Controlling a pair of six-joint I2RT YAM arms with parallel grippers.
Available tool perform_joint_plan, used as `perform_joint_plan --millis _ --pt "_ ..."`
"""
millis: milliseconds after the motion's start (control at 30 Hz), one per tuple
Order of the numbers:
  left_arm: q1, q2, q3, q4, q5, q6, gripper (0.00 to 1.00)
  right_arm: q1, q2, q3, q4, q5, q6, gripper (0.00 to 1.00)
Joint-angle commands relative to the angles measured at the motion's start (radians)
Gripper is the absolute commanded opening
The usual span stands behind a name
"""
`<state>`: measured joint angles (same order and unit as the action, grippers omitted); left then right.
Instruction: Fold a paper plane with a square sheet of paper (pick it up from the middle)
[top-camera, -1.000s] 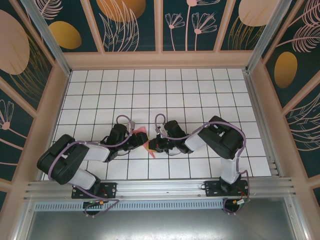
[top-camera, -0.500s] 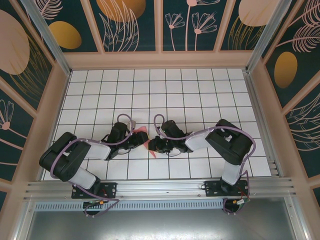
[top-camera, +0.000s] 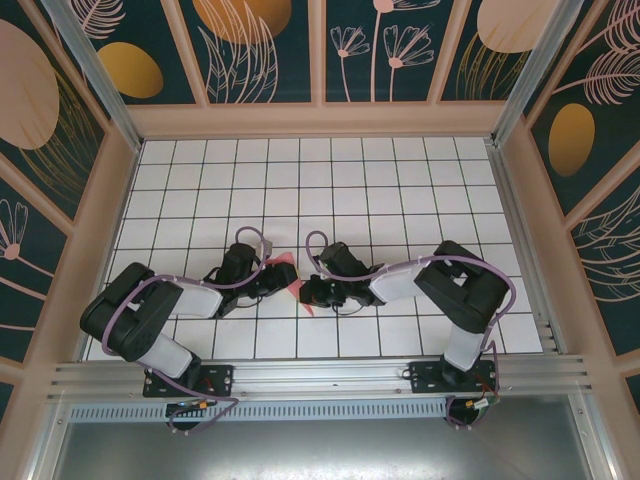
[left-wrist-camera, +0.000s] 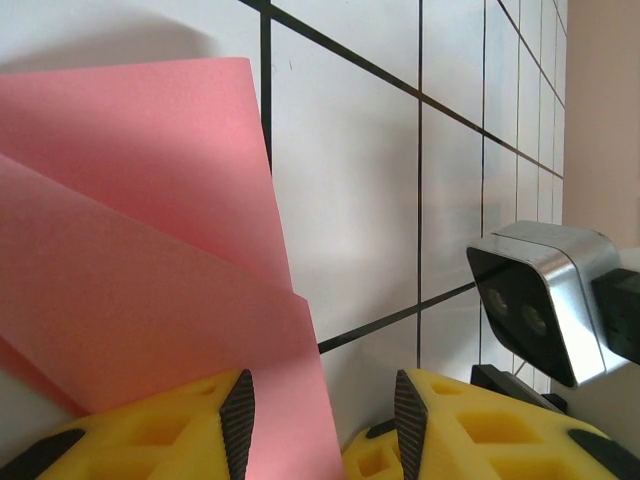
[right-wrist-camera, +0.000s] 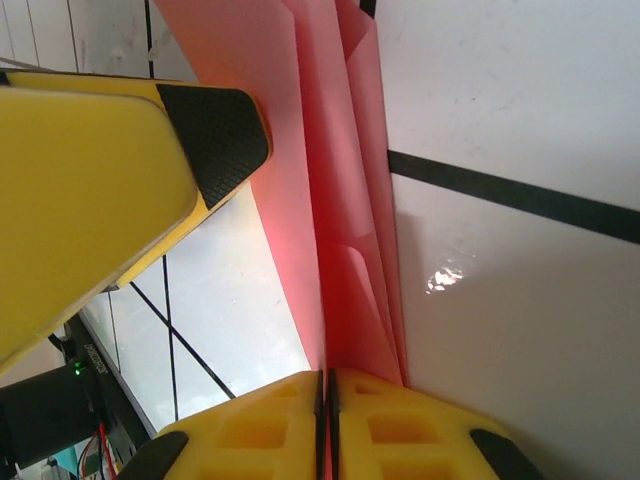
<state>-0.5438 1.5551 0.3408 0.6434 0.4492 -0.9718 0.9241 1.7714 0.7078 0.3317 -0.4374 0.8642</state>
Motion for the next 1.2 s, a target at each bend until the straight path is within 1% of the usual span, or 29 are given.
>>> perform_joint_plan --millis 0,200,367,500,567,733,800,900,1167 --pt "-0.009 0.086 0.01 -0.116 -0.07 0.046 0.44 0.008 -0.047 -0.013 -0.108 0.039 -0.024 0.18" --pt "-0.01 0.086 0.014 -0.129 -0.069 0.052 0.44 0.015 -0.106 0.0 -0.181 0.08 -0.068 0.23" --pt "-0.009 0.086 0.021 -0.139 -0.066 0.058 0.43 0.031 -0.082 0.027 -0.245 0.118 -0.099 0.23" --pt "-0.01 0.086 0.026 -0.144 -0.064 0.057 0.43 0.045 -0.045 0.042 -0.256 0.128 -0.102 0.23" --pt "-0.01 0.085 0.027 -0.146 -0.066 0.058 0.44 0.046 -0.031 0.042 -0.274 0.143 -0.094 0.21" --pt "-0.009 0.088 0.033 -0.156 -0.064 0.065 0.43 0.059 -0.012 0.038 -0.327 0.187 -0.087 0.11" --pt "-0.009 0.089 0.034 -0.159 -0.064 0.067 0.43 0.064 -0.016 0.036 -0.336 0.197 -0.09 0.1" --pt "-0.009 0.092 0.037 -0.16 -0.061 0.068 0.43 0.066 -0.036 0.034 -0.313 0.181 -0.087 0.11" --pt "-0.009 0.097 0.04 -0.165 -0.058 0.068 0.43 0.062 -0.107 0.068 -0.319 0.176 -0.085 0.19"
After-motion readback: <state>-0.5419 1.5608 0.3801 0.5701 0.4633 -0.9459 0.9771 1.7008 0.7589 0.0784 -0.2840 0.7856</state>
